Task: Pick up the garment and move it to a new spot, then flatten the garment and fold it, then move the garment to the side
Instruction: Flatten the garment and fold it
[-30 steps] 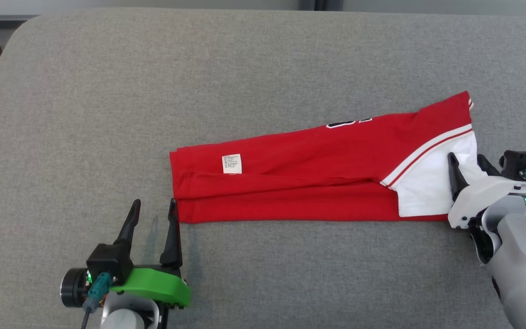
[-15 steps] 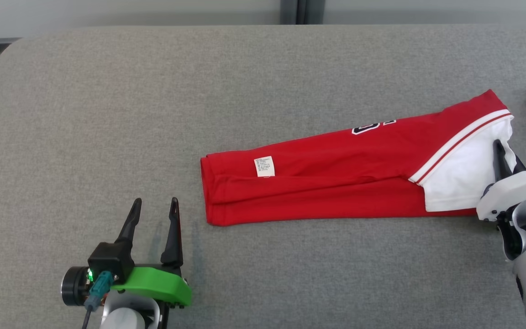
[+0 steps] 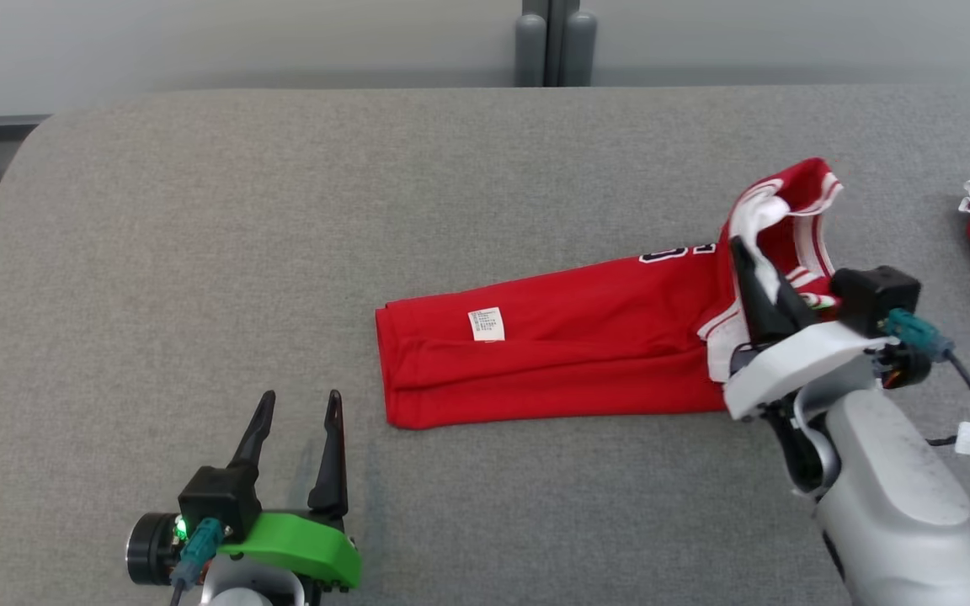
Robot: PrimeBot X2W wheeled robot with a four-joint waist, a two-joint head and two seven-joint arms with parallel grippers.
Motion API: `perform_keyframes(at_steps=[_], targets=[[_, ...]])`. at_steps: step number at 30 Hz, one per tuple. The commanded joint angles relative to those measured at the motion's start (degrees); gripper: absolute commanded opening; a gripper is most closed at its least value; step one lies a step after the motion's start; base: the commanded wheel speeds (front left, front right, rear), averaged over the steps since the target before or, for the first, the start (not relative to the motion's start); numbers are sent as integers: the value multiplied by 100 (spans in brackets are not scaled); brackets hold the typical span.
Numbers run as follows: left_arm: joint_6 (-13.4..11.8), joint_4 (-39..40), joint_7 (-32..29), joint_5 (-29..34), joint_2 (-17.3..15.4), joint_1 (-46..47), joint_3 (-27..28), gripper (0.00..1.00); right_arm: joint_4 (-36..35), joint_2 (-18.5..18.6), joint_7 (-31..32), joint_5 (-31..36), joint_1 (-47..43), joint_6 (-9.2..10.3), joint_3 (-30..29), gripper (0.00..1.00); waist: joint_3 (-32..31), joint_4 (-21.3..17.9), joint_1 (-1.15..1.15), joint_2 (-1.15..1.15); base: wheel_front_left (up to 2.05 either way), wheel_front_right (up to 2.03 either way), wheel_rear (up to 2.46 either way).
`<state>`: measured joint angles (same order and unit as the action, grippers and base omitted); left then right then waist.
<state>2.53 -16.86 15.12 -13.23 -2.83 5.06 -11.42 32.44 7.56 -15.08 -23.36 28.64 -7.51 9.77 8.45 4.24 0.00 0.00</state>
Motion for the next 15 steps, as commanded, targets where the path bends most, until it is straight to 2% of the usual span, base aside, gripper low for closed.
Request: perform_keyframes(at_steps=[1, 7, 15], targets=[[-2, -4, -1, -12, -19, -71, -16, 100, -29, -37, -7, -141, -63, 6, 217, 0, -67, 90, 0, 0, 0, 0, 0], [-32, -8, -1, -62, -18, -95, -109, 100, 127, -167, -7, -525, 163, 6, 1298, 0, -123, 372, 0, 0, 0, 0, 0], [-55, -49, -1, -148, -19, -1, -257, 100, 652, -377, -4, -865, 620, 6, 2321, 0, -56, 853, 0, 0, 0, 0, 0]])
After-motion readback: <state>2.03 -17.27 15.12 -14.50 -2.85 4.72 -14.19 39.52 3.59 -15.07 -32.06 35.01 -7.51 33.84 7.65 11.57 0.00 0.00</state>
